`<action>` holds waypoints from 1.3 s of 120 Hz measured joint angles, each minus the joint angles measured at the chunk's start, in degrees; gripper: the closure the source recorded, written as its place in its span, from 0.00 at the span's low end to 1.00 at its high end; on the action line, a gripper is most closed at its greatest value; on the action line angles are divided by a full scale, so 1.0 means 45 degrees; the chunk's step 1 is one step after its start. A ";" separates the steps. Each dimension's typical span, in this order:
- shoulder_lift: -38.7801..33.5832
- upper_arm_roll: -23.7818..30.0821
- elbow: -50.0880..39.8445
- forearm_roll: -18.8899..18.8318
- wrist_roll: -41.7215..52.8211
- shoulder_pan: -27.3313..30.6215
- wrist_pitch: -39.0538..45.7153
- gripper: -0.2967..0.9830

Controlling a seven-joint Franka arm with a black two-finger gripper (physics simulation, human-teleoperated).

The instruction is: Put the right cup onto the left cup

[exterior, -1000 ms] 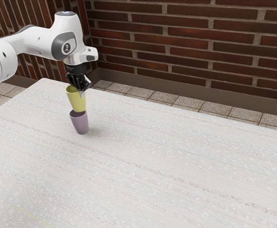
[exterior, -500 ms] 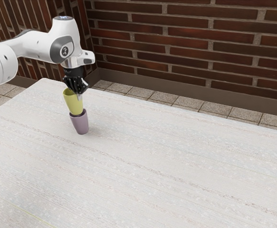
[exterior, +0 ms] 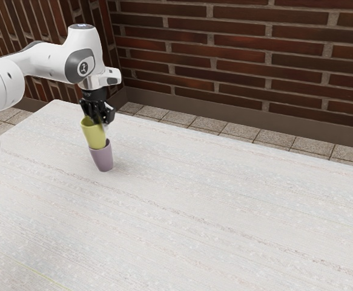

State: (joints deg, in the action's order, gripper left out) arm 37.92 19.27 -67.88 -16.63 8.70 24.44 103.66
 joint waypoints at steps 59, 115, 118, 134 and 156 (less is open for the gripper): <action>-0.1657 0.0191 -0.0508 0.0364 -0.0431 -0.0488 -0.0947 0.27; -0.6253 -0.5043 -0.4273 0.2867 -0.0691 -0.6140 -0.2104 0.24; -0.6541 -0.5341 -0.4577 0.2940 -0.0701 -0.6506 -0.2144 0.24; -0.7625 -0.5975 -0.5723 0.3103 -0.0748 -0.7434 -0.2262 0.23; -0.8239 -0.6039 -0.6222 0.3042 -0.0798 -0.7943 -0.2286 0.23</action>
State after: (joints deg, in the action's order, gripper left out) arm 0.85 -7.90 -95.88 -2.94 5.11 -11.30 93.37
